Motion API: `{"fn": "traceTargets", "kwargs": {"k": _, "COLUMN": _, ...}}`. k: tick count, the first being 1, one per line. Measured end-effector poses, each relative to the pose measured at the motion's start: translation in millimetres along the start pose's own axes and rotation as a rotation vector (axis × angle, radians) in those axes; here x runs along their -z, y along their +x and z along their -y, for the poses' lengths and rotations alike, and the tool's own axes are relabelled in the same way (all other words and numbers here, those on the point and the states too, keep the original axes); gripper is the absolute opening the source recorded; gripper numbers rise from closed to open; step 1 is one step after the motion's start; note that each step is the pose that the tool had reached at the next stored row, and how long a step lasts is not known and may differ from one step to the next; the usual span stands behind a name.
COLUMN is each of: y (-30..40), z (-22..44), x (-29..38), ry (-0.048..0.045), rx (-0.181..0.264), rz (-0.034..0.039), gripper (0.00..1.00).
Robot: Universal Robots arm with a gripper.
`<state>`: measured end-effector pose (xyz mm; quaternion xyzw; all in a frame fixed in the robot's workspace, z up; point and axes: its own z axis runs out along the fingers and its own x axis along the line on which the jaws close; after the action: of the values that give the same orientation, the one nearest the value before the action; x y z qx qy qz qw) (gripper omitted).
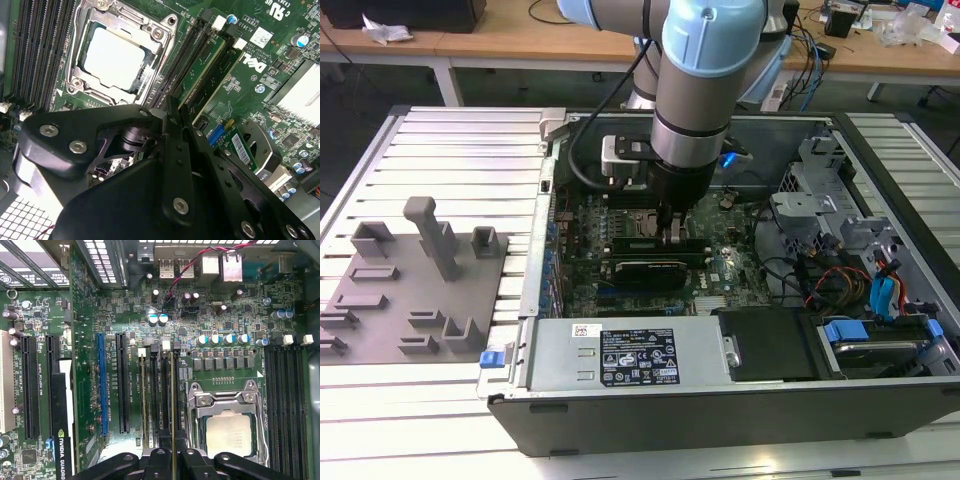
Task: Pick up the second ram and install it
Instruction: 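Insert the second ram into the second slot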
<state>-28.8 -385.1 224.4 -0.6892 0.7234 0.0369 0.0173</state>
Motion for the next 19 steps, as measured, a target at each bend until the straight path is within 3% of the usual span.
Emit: {"fn": "traceTargets", "kwargs": {"k": 19, "y": -0.1, "z": 1.3, "x": 0.6, "ry": 0.0002, "rx": 0.004, "rz": 0.0013, "gripper": 0.14}}
